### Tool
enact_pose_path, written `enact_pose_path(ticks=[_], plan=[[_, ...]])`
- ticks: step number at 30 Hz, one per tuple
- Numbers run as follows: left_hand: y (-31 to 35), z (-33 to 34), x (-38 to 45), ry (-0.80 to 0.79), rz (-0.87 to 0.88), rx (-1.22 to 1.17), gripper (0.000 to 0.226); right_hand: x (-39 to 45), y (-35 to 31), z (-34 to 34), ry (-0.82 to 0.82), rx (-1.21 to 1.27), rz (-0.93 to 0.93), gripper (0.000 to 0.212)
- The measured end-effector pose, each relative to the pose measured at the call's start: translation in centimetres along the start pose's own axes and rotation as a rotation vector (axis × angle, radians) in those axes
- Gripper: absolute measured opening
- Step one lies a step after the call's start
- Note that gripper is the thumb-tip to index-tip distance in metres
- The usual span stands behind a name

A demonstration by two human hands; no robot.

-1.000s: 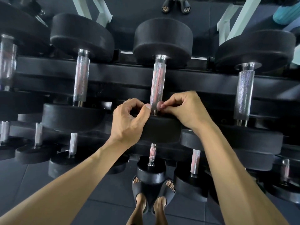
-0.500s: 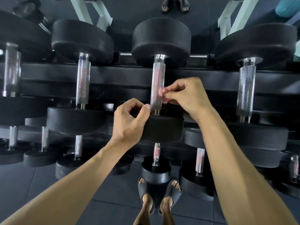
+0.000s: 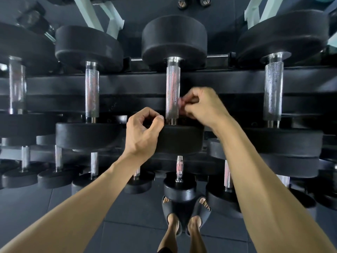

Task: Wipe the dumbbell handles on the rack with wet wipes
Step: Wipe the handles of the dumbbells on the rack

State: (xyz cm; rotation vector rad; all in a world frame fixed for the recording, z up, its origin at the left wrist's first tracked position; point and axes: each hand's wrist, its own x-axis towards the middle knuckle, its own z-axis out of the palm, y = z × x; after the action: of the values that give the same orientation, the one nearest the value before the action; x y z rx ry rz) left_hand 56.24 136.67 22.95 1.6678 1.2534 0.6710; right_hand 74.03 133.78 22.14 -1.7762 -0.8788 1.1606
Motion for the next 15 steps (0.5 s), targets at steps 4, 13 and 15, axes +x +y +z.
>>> enact_pose_path(ticks=[4,13,15], plan=[[0.0,0.0,0.0,-0.023,-0.001,-0.016,0.019,-1.4,0.8,-0.9,-0.140,-0.033,0.038,0.009],[0.0,0.0,0.0,-0.005,-0.007,-0.013,0.027,-0.6,0.7,-0.2,-0.036,0.138,0.050,0.022],[0.0,0.0,0.0,-0.006,-0.010,-0.016,0.027,0.6,-0.2,0.4,0.054,0.439,0.145,0.021]])
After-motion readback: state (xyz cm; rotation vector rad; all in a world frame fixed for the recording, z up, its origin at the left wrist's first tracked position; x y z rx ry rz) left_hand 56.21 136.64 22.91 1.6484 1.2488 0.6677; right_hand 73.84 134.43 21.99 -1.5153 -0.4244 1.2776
